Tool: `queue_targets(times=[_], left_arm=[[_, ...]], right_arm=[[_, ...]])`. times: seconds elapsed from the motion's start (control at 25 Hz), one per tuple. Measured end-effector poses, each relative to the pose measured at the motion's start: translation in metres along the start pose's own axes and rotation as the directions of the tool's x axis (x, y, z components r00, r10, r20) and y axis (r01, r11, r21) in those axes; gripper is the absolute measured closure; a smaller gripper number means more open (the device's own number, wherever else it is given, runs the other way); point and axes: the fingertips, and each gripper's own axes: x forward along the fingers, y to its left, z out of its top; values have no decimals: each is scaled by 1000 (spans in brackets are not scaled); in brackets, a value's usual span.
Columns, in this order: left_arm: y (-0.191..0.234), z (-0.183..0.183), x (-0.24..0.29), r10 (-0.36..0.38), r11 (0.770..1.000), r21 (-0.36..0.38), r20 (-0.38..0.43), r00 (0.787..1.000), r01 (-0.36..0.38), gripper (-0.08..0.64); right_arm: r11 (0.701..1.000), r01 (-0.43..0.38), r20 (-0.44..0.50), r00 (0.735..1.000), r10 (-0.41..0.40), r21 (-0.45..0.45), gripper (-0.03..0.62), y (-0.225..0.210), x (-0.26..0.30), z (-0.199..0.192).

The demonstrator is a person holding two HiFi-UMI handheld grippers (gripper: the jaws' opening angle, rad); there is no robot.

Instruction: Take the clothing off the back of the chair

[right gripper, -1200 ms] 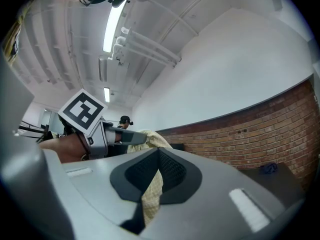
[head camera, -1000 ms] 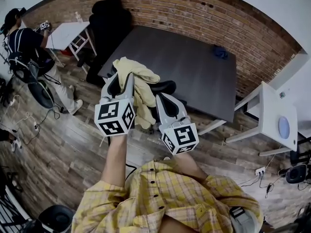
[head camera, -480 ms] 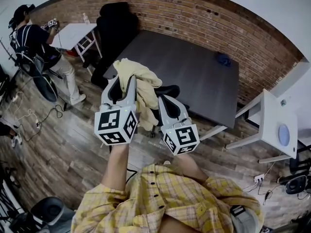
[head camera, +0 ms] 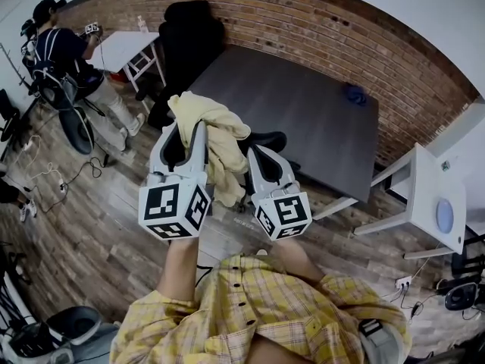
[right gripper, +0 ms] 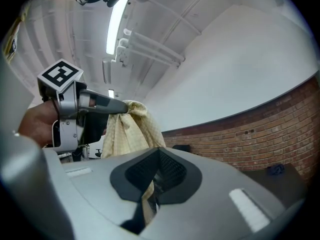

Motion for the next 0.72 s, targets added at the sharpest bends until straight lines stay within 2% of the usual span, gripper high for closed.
queue_targets(times=[0.72], left_arm=[[12, -34, -31, 82, 997, 20, -46, 996, -81, 413]], right_arm=[[999, -23, -20, 1000, 24, 22, 592, 17, -1, -11]])
